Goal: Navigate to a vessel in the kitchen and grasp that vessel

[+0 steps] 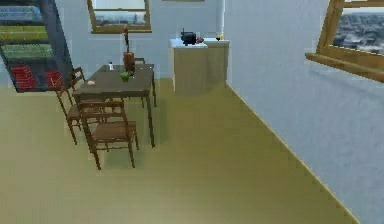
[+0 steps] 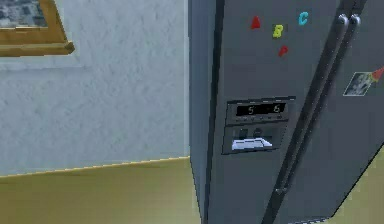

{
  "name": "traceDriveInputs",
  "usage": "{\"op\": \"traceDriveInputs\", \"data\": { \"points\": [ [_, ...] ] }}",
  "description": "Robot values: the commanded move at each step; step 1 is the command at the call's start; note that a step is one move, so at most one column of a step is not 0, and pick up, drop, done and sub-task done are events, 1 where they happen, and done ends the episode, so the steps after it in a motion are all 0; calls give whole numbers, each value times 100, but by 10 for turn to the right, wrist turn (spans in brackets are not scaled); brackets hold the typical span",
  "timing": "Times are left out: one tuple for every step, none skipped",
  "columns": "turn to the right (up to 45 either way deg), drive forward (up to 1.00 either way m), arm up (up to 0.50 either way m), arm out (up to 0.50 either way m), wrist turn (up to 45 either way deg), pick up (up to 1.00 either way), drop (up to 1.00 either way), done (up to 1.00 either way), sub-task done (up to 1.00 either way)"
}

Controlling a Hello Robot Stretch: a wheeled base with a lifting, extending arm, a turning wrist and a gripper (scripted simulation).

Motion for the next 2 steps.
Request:
{"op": "traceDriveInputs", "data": {
  "points": [
    [60,0,0,0,0,0,0,0,0],
    [0,100,0,0,0,0,0,0,0]
  ]
}}
